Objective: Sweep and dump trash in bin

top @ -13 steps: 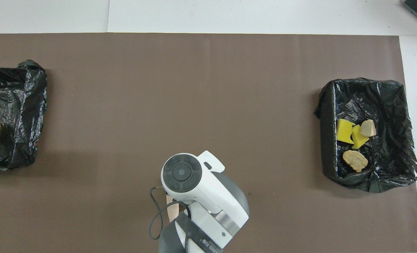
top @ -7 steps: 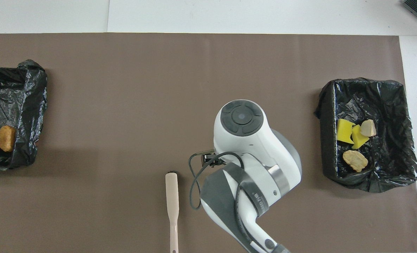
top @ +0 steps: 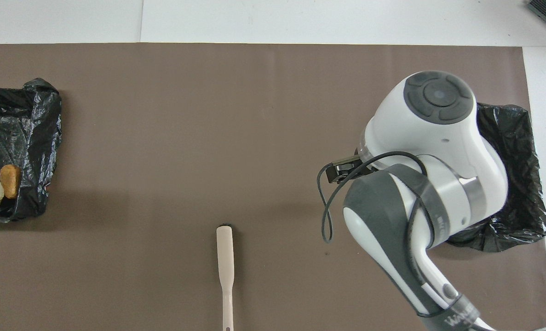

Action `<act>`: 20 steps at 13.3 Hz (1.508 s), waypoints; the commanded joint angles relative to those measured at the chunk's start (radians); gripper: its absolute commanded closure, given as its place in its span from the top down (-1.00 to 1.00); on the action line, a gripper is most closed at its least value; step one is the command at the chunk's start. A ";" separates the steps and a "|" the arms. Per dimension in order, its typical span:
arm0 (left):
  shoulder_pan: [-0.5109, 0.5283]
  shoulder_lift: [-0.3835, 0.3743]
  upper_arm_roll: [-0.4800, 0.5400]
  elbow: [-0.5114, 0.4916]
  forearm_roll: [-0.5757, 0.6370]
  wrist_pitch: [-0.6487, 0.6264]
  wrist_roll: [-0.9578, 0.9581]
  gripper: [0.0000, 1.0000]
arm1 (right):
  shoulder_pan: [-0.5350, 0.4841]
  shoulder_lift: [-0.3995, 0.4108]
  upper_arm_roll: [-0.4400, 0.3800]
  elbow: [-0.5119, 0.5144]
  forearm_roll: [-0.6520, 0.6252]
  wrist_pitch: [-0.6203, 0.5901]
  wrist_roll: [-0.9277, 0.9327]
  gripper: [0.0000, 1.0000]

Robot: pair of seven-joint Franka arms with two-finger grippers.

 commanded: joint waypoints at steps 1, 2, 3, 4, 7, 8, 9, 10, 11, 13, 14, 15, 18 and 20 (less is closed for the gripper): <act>-0.002 -0.036 -0.087 -0.008 -0.076 -0.100 -0.034 -1.00 | -0.078 -0.036 0.015 0.014 -0.014 -0.042 -0.050 1.00; -0.002 -0.047 -0.117 -0.014 -0.117 -0.134 -0.081 -1.00 | -0.098 -0.041 0.013 0.014 -0.014 -0.045 -0.057 1.00; -0.002 -0.052 -0.147 -0.026 -0.169 -0.163 -0.147 -1.00 | -0.118 -0.041 0.012 0.014 -0.017 -0.044 -0.059 1.00; -0.003 -0.058 -0.177 -0.037 -0.231 -0.189 -0.241 -1.00 | -0.137 -0.041 0.006 0.015 -0.031 -0.044 -0.070 1.00; -0.003 -0.043 -0.332 -0.057 -0.308 -0.255 -0.617 -1.00 | -0.134 -0.064 -0.071 0.017 -0.036 -0.030 -0.116 1.00; -0.005 -0.039 -0.364 -0.087 -0.376 -0.245 -0.731 -1.00 | -0.102 -0.078 -0.139 0.024 -0.030 -0.030 -0.117 1.00; -0.006 -0.035 -0.395 -0.108 -0.438 -0.240 -0.850 -1.00 | -0.091 -0.079 -0.184 0.050 -0.014 -0.038 -0.116 1.00; -0.017 -0.017 -0.439 -0.114 -0.456 -0.240 -0.971 -1.00 | -0.083 -0.088 -0.186 0.055 -0.013 -0.044 -0.104 1.00; -0.017 0.017 -0.499 -0.109 -0.473 -0.234 -1.112 -1.00 | -0.083 -0.114 -0.186 0.043 -0.004 -0.051 -0.087 1.00; -0.019 0.066 -0.582 -0.106 -0.576 -0.181 -1.437 -1.00 | -0.085 -0.134 -0.186 0.015 0.039 -0.067 -0.050 1.00; -0.022 0.086 -0.620 -0.105 -0.623 -0.148 -1.580 -1.00 | -0.088 -0.137 -0.186 0.009 0.052 -0.068 -0.048 1.00; -0.031 0.111 -0.656 -0.103 -0.634 -0.093 -1.699 -1.00 | -0.088 -0.148 -0.186 -0.006 0.052 -0.067 -0.047 1.00; -0.071 0.204 -0.736 -0.036 -0.638 -0.036 -2.000 -1.00 | -0.094 -0.159 -0.188 -0.022 0.050 -0.055 -0.048 1.00; -0.103 0.235 -0.747 -0.014 -0.633 -0.033 -2.036 -1.00 | -0.092 -0.159 -0.188 -0.020 0.043 -0.045 -0.068 1.00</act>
